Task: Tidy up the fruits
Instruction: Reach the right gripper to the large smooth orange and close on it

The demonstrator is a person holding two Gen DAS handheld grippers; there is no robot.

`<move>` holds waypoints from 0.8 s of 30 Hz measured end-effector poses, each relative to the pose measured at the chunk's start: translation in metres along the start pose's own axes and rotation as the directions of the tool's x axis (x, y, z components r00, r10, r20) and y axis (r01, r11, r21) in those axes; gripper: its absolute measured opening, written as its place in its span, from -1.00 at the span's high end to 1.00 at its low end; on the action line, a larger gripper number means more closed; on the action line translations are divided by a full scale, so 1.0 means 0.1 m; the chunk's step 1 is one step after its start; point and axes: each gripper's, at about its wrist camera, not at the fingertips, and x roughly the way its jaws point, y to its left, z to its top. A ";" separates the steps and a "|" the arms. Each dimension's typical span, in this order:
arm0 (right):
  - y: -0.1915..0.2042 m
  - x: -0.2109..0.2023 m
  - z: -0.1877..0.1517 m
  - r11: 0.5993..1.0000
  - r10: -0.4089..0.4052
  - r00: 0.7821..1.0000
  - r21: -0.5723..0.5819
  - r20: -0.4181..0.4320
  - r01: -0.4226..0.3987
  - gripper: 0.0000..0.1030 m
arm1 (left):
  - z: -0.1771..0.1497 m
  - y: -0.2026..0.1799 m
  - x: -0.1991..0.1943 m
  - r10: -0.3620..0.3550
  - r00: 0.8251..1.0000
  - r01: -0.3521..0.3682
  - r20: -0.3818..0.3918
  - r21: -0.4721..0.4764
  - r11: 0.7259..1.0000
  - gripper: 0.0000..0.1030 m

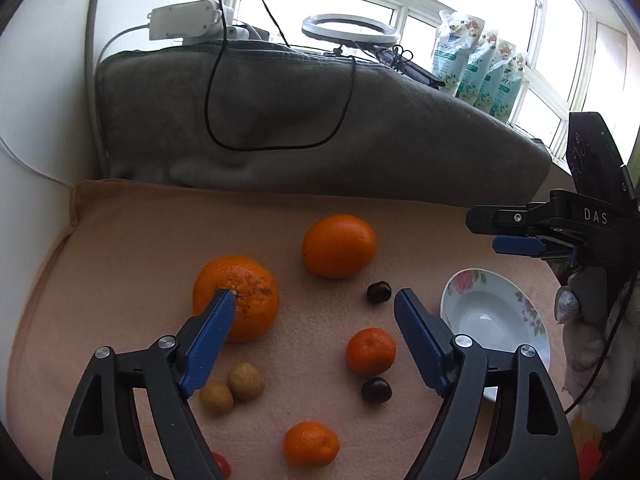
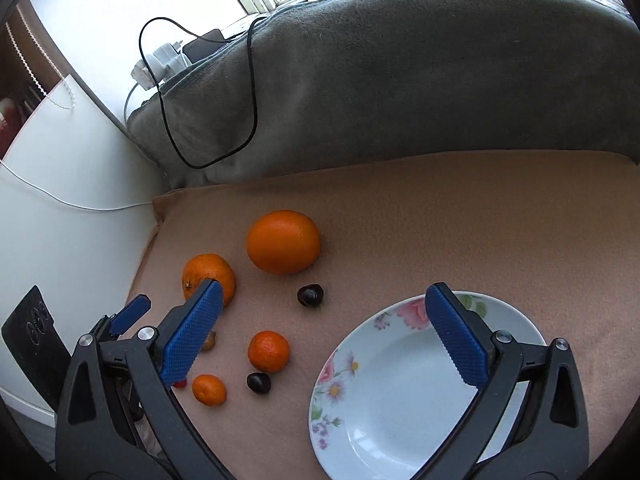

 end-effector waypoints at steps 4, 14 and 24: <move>0.00 0.25 0.17 0.998 0.058 0.996 0.037 -0.074 -0.056 -0.85 | 0.13 -0.07 0.25 -0.064 0.997 0.064 -0.050 -0.003 0.998 -0.33; 0.05 0.79 0.39 0.991 0.114 0.979 0.083 -0.169 -0.101 -0.78 | 0.26 -0.03 0.70 -0.112 0.982 0.106 -0.154 -0.048 0.993 -0.11; 0.06 1.12 0.47 0.985 0.135 0.969 0.133 -0.206 -0.109 -0.73 | 0.30 0.08 0.87 -0.104 0.977 0.092 -0.188 -0.074 0.993 -0.09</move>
